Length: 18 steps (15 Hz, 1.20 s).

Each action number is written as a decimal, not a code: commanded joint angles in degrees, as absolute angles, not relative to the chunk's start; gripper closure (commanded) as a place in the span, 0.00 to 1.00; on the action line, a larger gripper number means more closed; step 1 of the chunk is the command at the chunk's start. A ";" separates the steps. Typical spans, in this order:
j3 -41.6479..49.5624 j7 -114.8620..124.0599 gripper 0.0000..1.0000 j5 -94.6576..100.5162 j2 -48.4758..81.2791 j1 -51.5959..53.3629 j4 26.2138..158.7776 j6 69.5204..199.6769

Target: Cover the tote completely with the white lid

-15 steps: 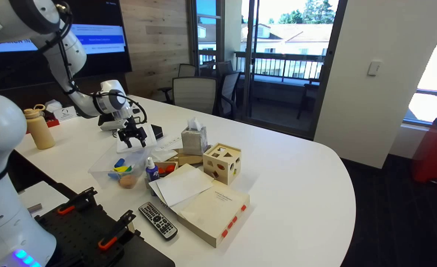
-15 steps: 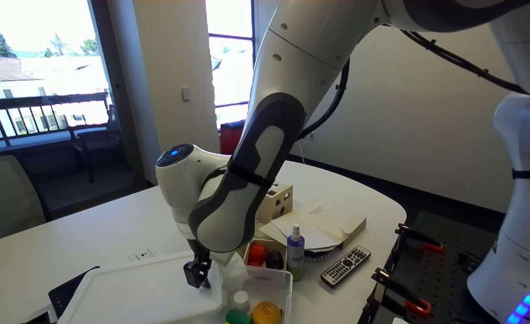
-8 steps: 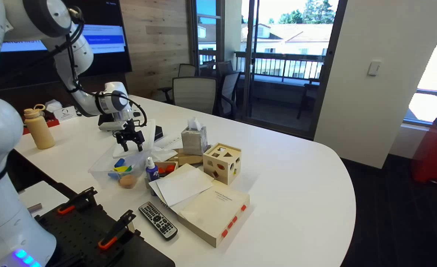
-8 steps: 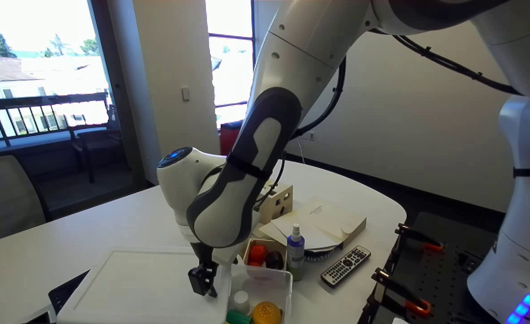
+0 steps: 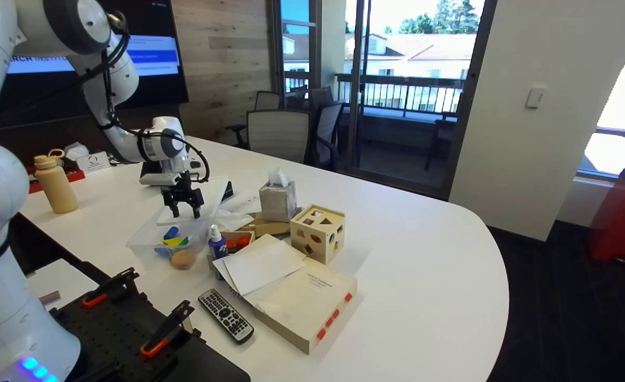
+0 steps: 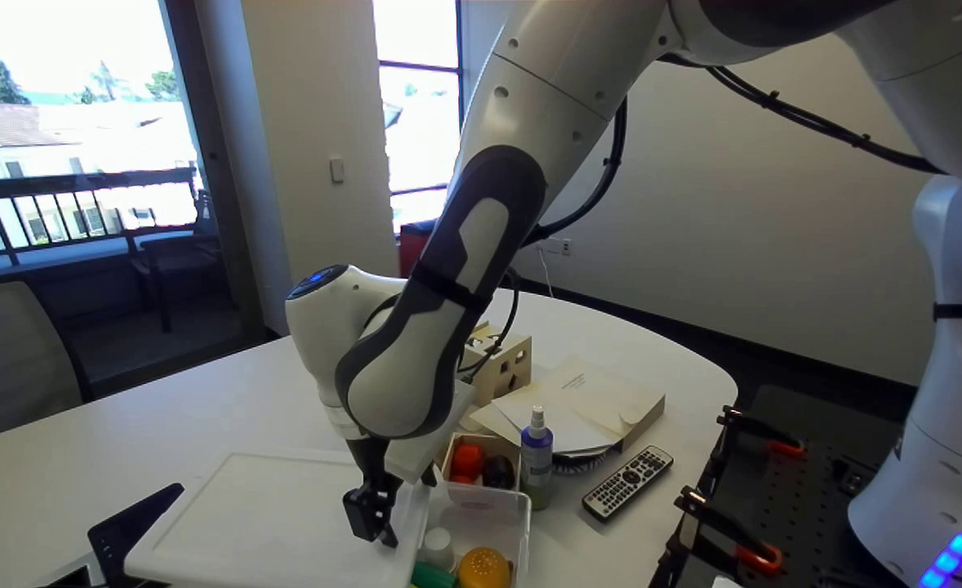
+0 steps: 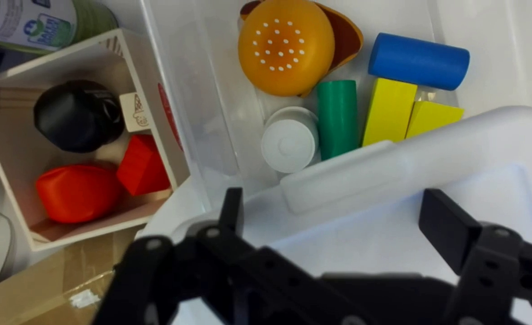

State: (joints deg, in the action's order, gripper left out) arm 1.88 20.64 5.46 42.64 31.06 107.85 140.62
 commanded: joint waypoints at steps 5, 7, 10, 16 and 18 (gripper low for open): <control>-1.33 20.17 0.00 6.25 39.42 27.21 109.77 138.28; -1.85 19.90 0.00 6.08 39.09 26.60 109.89 137.65; -2.27 20.00 0.00 6.13 39.13 26.04 109.70 135.39; -2.83 19.99 0.00 6.31 40.34 25.88 108.74 130.83; -3.14 19.91 0.00 6.32 40.36 25.82 108.59 130.00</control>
